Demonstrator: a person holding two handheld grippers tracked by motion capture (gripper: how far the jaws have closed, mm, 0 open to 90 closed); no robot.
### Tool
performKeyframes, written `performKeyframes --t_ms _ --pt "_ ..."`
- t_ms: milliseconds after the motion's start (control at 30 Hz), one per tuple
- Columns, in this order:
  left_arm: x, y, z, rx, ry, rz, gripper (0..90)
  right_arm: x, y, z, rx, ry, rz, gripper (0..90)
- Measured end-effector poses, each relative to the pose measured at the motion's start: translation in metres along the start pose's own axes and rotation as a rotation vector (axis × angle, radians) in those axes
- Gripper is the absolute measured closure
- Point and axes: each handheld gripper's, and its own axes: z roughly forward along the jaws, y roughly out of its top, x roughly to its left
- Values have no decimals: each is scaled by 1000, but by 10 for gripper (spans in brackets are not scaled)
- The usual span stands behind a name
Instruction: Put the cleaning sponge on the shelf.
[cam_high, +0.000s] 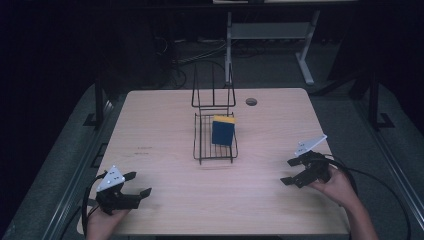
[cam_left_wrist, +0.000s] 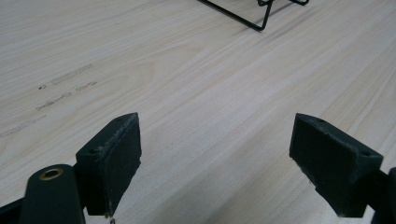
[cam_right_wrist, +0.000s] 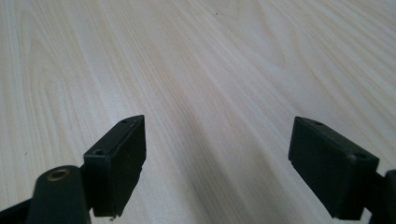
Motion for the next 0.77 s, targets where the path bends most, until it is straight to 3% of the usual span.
performKeyframes --t_ms 767 --pt "0 0 1 6 -3 6 162 24 -33 -8 -30 -24 15 186"
